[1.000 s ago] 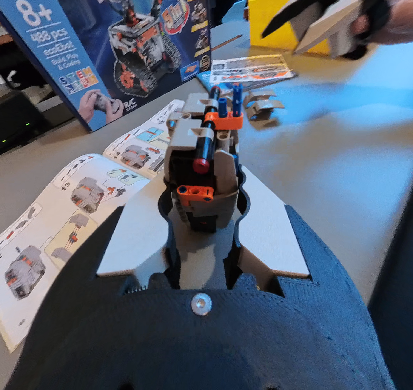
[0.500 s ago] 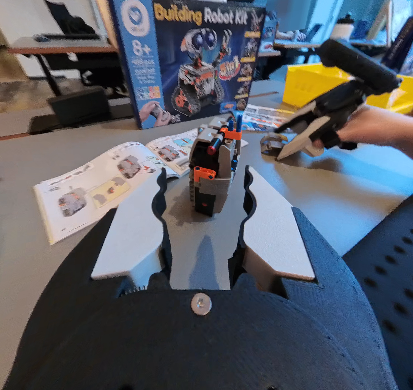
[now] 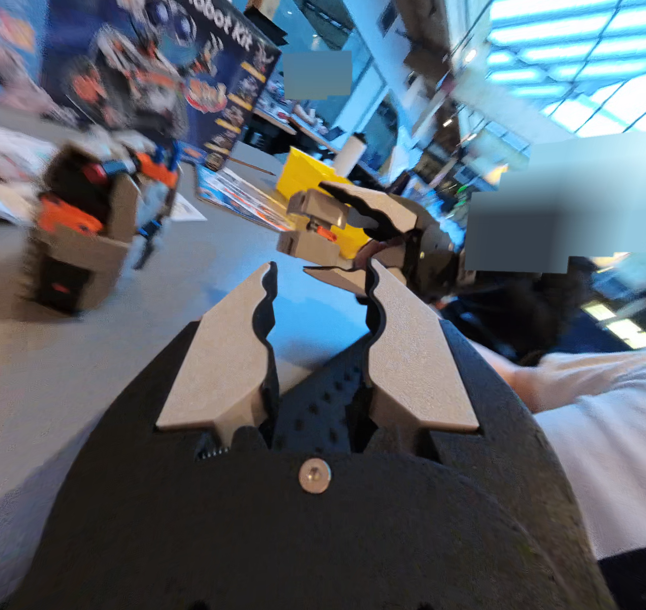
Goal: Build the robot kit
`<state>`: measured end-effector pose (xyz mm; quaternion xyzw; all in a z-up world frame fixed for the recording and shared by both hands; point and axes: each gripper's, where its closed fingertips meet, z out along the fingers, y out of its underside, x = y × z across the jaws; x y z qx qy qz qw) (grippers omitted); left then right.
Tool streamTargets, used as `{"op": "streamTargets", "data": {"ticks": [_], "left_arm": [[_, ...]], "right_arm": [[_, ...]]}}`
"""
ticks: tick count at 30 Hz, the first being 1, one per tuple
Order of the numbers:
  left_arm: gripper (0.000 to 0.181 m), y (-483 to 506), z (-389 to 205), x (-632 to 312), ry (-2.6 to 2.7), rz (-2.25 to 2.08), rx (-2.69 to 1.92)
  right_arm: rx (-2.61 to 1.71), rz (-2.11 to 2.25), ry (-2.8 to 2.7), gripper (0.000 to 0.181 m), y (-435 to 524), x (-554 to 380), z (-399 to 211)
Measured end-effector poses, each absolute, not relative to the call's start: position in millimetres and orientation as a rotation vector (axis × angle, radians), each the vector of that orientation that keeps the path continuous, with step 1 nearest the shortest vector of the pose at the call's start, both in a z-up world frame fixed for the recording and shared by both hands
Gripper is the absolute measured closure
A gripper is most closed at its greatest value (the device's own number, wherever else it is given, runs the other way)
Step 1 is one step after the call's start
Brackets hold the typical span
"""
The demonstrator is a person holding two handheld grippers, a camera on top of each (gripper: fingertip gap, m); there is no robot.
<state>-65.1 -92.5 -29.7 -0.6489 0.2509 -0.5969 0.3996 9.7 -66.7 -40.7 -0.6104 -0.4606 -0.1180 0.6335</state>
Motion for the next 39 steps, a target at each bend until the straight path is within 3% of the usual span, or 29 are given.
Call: {"op": "streamTargets", "data": {"ticks": [3, 7, 13, 18, 20, 25, 29, 34, 39], "left_arm": [[0.135, -95, -31, -61, 0.531, -1.747, -1.631], [0.121, -88, -37, -65, 0.664, -1.675, -1.594], [0.126, -109, -31, -48, 0.664, -2.046, -1.597], [0.15, -126, -21, -39, 0.61, -2.221, -1.494], [0.172, -127, -23, -38, 0.626, -2.204, -1.484], [0.174, -114, -28, -46, 0.627, -2.004, -1.511], [0.176, -92, -42, -71, 0.706, -1.678, -1.62], [0.176, -64, -72, -93, 0.908, -1.181, -1.858], [0.176, -55, -66, -79, 1.0, -1.036, -1.892]], "right_arm": [[-1.194, -0.293, -1.114, 0.109, -89, -21, -21], [-1.08, -0.199, -1.188, 0.109, -108, -44, -18], [-0.96, -0.107, -1.149, 0.11, -125, -52, 4], [-0.92, -0.167, -1.143, 0.11, -125, -51, 1], [-0.928, -0.221, -1.127, 0.118, -119, -48, 0], [-0.995, -0.239, -1.097, 0.117, -104, -48, -11], [-1.214, 0.028, -1.148, 0.112, -93, -48, -40], [-1.409, 0.289, -1.144, 0.125, -54, -39, -51], [-1.467, 0.619, -1.253, 0.13, -44, -58, -54]]}}
